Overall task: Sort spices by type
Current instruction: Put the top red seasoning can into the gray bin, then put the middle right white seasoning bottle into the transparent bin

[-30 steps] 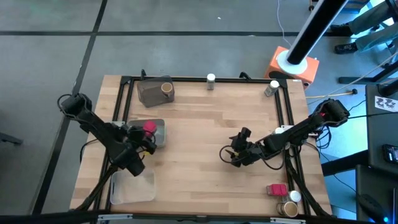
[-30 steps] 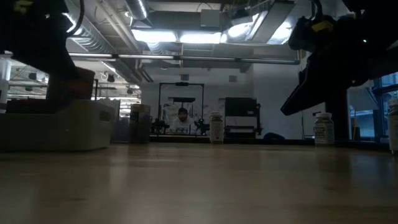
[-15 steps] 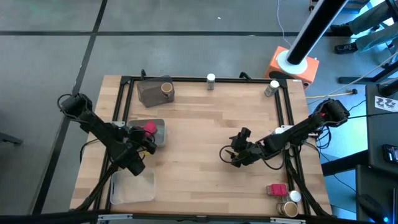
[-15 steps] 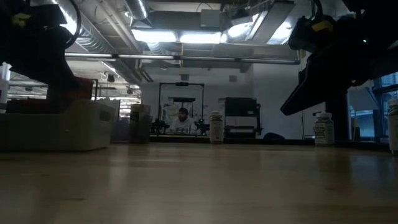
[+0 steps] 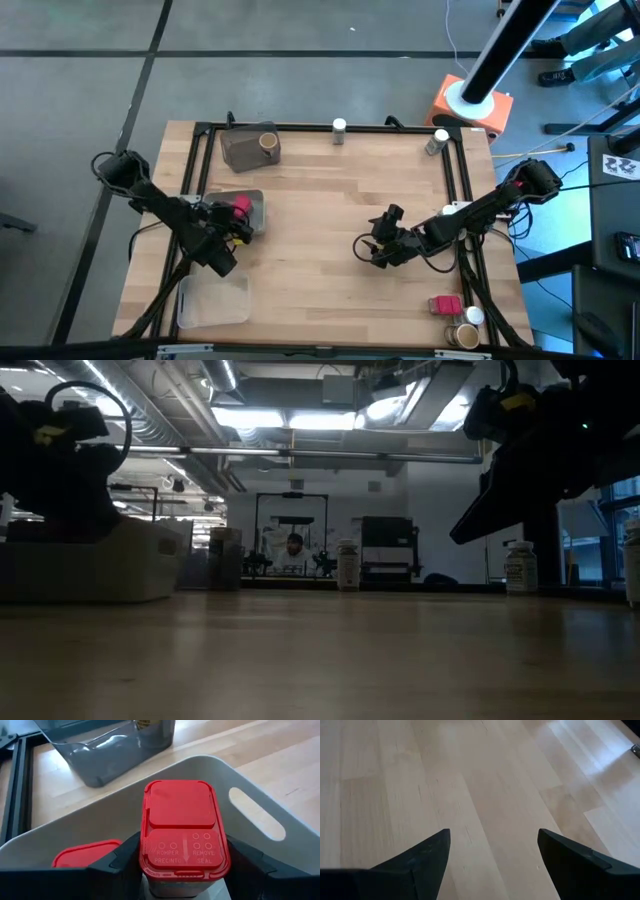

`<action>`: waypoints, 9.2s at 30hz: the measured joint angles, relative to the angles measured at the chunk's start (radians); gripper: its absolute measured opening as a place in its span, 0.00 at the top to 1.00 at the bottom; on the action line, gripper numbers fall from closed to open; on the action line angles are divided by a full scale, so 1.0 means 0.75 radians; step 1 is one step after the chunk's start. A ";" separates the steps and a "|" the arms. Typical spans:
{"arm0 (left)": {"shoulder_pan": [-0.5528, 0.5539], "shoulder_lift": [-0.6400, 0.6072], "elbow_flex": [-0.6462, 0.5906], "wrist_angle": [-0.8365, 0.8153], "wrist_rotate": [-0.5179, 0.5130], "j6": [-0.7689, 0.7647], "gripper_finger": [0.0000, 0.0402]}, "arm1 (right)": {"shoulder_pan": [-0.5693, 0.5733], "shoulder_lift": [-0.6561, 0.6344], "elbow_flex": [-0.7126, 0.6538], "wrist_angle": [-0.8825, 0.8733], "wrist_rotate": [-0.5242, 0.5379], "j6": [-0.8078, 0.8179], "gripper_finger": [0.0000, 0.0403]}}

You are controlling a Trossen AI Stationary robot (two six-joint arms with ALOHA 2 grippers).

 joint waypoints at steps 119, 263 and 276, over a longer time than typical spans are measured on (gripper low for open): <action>0.367 -0.211 -0.107 1.459 0.001 1.780 0.27 | -0.716 -0.296 0.260 -1.750 -0.744 0.470 0.26; 0.384 0.200 0.182 1.576 0.442 2.081 0.98 | -0.305 0.402 0.713 -0.451 -0.639 -0.527 0.46; 0.413 0.200 0.182 1.656 0.443 2.073 0.84 | -0.303 0.406 0.813 -0.578 -0.674 -0.533 0.28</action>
